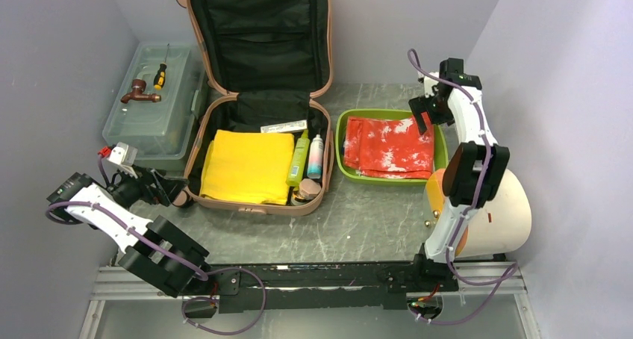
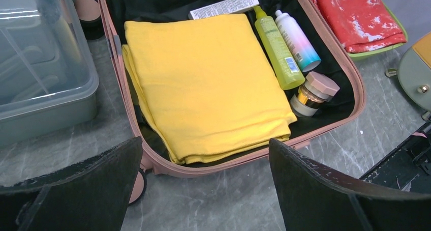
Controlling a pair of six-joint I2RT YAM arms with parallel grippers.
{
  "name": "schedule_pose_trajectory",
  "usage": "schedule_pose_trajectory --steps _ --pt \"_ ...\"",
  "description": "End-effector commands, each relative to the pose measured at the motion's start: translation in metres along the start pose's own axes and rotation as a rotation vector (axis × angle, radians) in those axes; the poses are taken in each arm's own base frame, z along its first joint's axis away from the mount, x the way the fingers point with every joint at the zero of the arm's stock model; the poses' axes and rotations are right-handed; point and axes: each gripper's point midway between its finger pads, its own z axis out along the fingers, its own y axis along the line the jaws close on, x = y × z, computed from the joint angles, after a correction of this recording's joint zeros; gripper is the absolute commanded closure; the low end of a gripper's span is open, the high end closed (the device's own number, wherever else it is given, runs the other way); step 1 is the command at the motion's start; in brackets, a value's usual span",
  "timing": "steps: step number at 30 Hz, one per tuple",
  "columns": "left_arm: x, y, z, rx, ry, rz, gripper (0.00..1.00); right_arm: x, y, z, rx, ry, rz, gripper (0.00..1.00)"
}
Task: Open, take out, and arrange the luggage
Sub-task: Place the clothes in the bin.
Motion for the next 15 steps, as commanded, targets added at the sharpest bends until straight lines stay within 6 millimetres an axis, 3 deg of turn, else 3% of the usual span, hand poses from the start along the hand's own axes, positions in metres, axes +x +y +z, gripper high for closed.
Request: schedule_pose_trajectory --steps 1,4,6,7,12,15 --pt "-0.017 -0.017 0.000 0.031 -0.077 -0.014 0.01 -0.055 -0.020 -0.096 0.236 -0.325 0.002 0.00" --pt "-0.018 -0.019 0.000 0.032 -0.083 -0.007 0.00 -0.075 0.021 -0.137 0.127 -0.464 -0.036 0.00" --pt "-0.018 -0.021 0.001 0.031 -0.092 0.012 0.01 -0.086 0.075 -0.156 -0.013 -0.537 -0.106 0.00" --pt "-0.019 -0.023 0.001 0.029 -0.098 0.039 0.01 -0.090 0.112 -0.164 -0.093 -0.563 -0.167 0.00" --pt "-0.012 -0.030 0.007 0.023 -0.083 0.142 0.00 -0.092 0.253 -0.178 -0.414 -0.579 -0.362 0.00" --pt "-0.012 -0.028 0.014 0.009 -0.028 0.194 0.01 -0.095 0.317 -0.178 -0.553 -0.535 -0.429 0.00"
